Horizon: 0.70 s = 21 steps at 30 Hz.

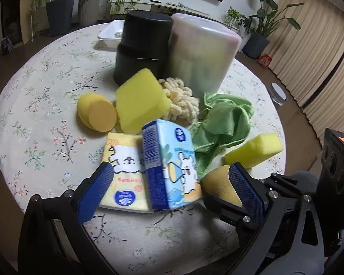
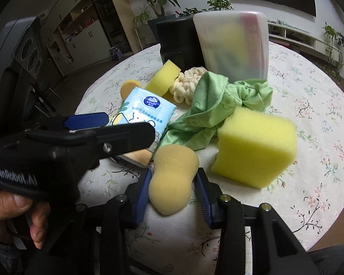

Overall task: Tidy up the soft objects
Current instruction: 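Grasp the blue tissue pack with the left tool while the right tool grasps the tan sponge, then carry the blue tissue pack and tan sponge over the white tray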

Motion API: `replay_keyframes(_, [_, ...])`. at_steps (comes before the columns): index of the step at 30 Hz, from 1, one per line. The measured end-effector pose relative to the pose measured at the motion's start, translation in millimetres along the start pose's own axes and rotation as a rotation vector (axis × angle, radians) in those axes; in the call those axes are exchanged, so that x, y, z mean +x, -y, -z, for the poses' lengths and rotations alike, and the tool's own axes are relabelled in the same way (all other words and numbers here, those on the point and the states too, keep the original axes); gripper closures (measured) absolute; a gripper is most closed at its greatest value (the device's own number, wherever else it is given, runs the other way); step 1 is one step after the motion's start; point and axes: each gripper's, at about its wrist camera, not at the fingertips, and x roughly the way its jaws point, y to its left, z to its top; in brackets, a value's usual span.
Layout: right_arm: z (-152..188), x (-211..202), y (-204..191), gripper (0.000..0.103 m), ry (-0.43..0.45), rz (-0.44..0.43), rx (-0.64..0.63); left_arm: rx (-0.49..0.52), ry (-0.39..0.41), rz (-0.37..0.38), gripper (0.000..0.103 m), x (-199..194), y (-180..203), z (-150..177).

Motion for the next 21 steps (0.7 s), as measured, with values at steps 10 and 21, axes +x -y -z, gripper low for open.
replay_keyframes(10, [3.6, -9.0, 4.6, 0.064, 0.000, -0.014, 0.006, 0.009, -0.021, -0.023, 0.072, 0.2, 7.1, -1.6])
replay_keyframes(21, [5.3, -15.9, 7.4, 0.069, 0.000, -0.042, 0.011, 0.026, -0.009, -0.055, 0.080, -9.5, 15.7, -0.7])
